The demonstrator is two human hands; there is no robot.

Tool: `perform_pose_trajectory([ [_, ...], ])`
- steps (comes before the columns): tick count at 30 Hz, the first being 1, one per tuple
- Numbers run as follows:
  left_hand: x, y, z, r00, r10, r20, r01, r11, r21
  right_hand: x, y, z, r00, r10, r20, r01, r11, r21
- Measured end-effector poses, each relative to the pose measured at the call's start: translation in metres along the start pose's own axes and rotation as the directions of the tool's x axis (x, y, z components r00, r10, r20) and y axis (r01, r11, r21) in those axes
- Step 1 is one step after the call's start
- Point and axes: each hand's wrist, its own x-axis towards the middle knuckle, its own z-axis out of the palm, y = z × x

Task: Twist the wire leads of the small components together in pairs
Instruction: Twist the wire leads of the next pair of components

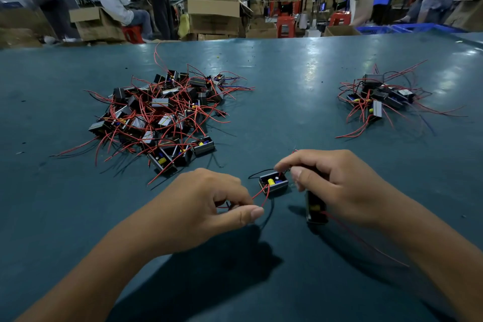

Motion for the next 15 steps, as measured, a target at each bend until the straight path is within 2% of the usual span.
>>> perform_pose_trajectory([
  [4, -0.0026, 0.0036, -0.0036, 0.987, 0.133, -0.092, -0.119, 0.982, 0.145, 0.0010, 0.0020, -0.0003, 0.999, 0.043, 0.031, -0.046, 0.995, 0.084],
  [8, -0.0021, 0.0094, -0.0059, 0.946, 0.281, -0.161, -0.225, 0.929, 0.294, 0.0019, 0.0011, 0.0023, 0.995, 0.090, 0.045, -0.099, 0.954, 0.283],
  [12, -0.0029, 0.0062, -0.0033, 0.955, 0.282, -0.091, -0.246, 0.926, 0.285, 0.0038, 0.0029, 0.0039, 0.992, 0.129, 0.002, -0.121, 0.921, 0.370],
  [15, 0.0008, 0.0010, 0.0003, 0.955, 0.263, -0.140, -0.232, 0.951, 0.206, 0.0043, 0.0035, 0.0033, 0.988, 0.153, -0.003, -0.141, 0.915, 0.379],
])
